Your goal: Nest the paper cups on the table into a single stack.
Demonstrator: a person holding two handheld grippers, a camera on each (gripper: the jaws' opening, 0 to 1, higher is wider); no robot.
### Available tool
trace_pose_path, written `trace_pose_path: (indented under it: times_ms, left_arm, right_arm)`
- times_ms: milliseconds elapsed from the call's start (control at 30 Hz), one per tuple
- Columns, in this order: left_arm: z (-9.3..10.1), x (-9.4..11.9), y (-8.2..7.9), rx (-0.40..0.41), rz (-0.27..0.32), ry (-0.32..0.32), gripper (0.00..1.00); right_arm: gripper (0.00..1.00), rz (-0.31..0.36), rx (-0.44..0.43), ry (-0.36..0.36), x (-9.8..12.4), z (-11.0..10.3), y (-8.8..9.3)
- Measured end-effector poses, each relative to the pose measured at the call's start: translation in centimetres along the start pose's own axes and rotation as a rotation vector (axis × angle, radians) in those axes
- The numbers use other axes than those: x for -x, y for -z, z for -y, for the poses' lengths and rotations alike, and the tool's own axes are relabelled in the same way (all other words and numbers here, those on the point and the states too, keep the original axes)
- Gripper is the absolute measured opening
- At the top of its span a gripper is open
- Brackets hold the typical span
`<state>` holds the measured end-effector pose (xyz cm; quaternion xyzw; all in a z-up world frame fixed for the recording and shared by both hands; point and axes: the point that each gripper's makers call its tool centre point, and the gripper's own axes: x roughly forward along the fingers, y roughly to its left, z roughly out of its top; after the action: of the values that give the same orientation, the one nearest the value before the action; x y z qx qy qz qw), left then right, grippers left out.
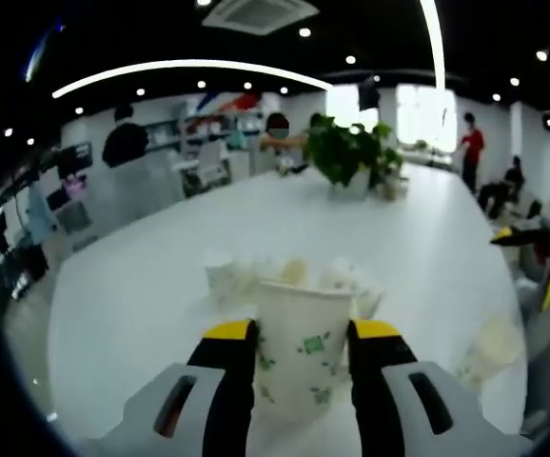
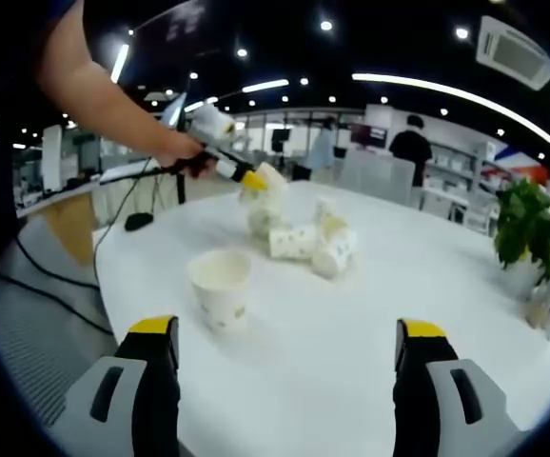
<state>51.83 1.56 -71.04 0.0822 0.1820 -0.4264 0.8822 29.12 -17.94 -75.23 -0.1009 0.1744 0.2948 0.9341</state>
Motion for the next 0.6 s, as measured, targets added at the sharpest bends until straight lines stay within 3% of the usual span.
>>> trace_pose_path:
  times_ms: [267, 533, 600]
  left_arm:
    - [-0.2, 0.7, -5.1, 0.123, 0.184, -0.036, 0.36]
    - [0.3, 1.7, -7.6, 0.22, 0.305, -0.064, 0.35]
    - [0.4, 1.7, -7.9, 0.223, 0.312, -0.062, 0.35]
  right_arm:
    - [0.92, 0.002, 0.021, -0.005, -0.1, -0.3, -0.1]
    - [0.92, 0.009, 0.02, 0.006, 0.0, -0.1, -0.2]
    - [0.92, 0.008, 0.024, 0.002, -0.1, -0.1, -0.2]
